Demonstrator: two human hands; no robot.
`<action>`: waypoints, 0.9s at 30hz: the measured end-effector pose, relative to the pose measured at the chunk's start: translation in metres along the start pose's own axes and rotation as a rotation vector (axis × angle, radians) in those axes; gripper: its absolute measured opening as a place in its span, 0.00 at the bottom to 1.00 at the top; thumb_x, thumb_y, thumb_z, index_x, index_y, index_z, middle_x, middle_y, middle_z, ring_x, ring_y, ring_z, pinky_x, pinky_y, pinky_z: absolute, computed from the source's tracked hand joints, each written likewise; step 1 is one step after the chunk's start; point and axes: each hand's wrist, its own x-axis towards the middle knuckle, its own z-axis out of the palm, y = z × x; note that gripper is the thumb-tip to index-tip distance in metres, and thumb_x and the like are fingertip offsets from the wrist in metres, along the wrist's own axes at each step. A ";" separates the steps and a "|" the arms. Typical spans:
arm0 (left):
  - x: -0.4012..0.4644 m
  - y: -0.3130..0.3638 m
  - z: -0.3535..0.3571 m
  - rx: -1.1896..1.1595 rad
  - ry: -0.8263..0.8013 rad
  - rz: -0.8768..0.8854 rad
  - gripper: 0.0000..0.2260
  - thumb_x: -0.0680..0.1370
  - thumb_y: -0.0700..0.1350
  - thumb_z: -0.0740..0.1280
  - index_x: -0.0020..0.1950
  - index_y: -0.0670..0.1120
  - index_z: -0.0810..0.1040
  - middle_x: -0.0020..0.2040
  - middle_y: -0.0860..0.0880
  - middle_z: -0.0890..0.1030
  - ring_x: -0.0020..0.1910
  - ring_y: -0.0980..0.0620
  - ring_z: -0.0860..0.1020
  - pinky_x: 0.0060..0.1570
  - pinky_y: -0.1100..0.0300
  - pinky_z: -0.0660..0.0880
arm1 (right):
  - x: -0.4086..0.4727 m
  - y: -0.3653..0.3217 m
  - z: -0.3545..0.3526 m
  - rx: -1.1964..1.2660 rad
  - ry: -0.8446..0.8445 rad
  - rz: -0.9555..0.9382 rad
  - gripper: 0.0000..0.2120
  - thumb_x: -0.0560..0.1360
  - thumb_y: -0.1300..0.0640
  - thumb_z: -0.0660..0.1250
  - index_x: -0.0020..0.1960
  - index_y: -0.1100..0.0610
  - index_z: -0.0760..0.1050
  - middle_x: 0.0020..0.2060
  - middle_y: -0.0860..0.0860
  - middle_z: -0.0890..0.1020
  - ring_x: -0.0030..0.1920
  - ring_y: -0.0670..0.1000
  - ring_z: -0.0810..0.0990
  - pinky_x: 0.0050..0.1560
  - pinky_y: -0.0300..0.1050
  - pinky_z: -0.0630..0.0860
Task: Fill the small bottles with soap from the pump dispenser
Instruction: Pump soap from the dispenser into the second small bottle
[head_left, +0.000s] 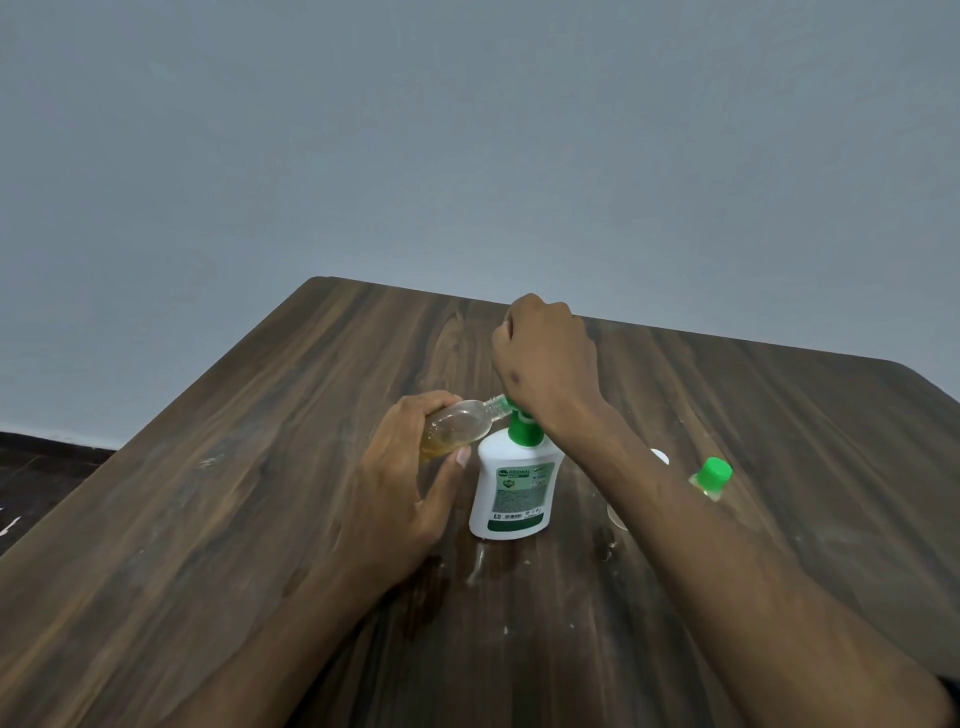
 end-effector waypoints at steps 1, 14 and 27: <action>0.000 0.000 0.000 0.003 -0.003 -0.003 0.17 0.80 0.45 0.70 0.68 0.46 0.74 0.60 0.53 0.79 0.57 0.58 0.79 0.55 0.68 0.75 | 0.000 0.000 -0.001 -0.003 -0.003 -0.007 0.11 0.82 0.56 0.57 0.43 0.57 0.71 0.35 0.51 0.74 0.33 0.52 0.72 0.32 0.46 0.63; -0.001 -0.004 0.000 0.008 -0.014 -0.002 0.17 0.82 0.48 0.68 0.69 0.47 0.74 0.61 0.54 0.79 0.58 0.59 0.79 0.55 0.63 0.77 | -0.001 -0.001 -0.003 0.010 0.005 -0.017 0.11 0.82 0.56 0.57 0.42 0.56 0.71 0.34 0.50 0.73 0.33 0.52 0.74 0.36 0.47 0.68; 0.000 -0.004 0.000 0.011 -0.025 -0.016 0.17 0.82 0.51 0.67 0.70 0.50 0.73 0.62 0.57 0.78 0.59 0.60 0.78 0.55 0.65 0.77 | -0.001 -0.004 -0.009 -0.016 -0.011 -0.023 0.11 0.83 0.55 0.58 0.43 0.56 0.69 0.33 0.48 0.69 0.30 0.46 0.67 0.35 0.45 0.64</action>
